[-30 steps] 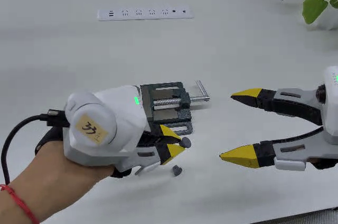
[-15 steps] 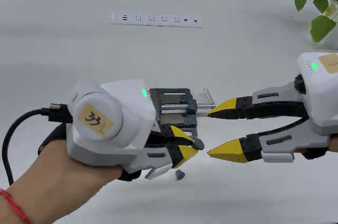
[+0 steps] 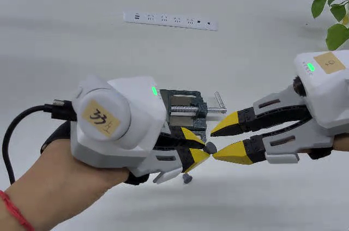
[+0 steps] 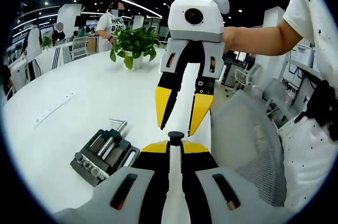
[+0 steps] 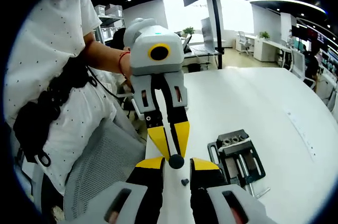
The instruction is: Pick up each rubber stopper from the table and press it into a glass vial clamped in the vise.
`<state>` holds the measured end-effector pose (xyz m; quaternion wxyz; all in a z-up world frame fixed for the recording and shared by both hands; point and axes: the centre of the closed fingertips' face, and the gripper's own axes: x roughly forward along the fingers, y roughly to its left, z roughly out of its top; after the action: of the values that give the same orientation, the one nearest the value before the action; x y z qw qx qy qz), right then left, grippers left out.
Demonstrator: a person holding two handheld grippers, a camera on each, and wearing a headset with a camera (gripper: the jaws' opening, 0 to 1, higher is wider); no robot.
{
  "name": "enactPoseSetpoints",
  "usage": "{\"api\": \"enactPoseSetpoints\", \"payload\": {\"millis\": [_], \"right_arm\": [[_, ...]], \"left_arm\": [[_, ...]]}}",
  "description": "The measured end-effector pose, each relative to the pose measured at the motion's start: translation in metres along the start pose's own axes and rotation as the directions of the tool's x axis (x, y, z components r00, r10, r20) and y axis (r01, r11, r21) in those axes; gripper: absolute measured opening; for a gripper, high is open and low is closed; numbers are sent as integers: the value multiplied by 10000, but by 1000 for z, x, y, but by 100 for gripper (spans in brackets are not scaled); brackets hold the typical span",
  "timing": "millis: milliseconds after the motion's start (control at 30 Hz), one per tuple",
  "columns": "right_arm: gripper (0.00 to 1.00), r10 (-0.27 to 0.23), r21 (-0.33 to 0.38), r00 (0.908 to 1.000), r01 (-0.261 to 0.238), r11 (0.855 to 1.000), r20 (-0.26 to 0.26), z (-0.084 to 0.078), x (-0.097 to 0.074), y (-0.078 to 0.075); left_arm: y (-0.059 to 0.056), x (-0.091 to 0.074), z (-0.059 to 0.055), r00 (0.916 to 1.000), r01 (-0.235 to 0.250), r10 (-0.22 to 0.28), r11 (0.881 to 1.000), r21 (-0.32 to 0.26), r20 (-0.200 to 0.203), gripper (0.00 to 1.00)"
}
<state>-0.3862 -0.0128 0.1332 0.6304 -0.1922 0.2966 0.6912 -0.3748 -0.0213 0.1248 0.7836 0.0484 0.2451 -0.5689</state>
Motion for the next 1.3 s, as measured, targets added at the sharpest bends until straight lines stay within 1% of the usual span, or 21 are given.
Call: {"api": "enactPoseSetpoints", "payload": {"millis": [167, 400, 567, 933, 1133, 1300], "right_arm": [[12, 145, -62, 9998, -146, 9999, -105, 0, 2, 2], [8, 197, -132, 9997, -200, 9997, -167, 1, 1, 1], [7, 238, -162, 9995, -241, 9996, -186, 1, 2, 1], [7, 192, -328, 9996, -199, 9993, -216, 3, 4, 3], [6, 172, -420, 9993, -186, 9989, -323, 3, 7, 3], [6, 98, -479, 9993, -114, 9988, -353, 2, 9, 2]], "left_arm": [[-1, -2, 1, 10000, 32, -32, 10000, 55, 53, 4], [-1, -3, 2, 10000, 64, -65, 9999, 105, 41, 4], [-1, -4, 2, 10000, 81, -81, 9999, 113, 22, 4], [-1, -5, 1, 9999, 116, -115, 9999, 90, -24, 4], [-2, -6, -1, 9998, 122, -119, 9996, 239, -132, 4], [-1, -8, -3, 9999, 39, -35, 9995, 309, -140, 4]]}}
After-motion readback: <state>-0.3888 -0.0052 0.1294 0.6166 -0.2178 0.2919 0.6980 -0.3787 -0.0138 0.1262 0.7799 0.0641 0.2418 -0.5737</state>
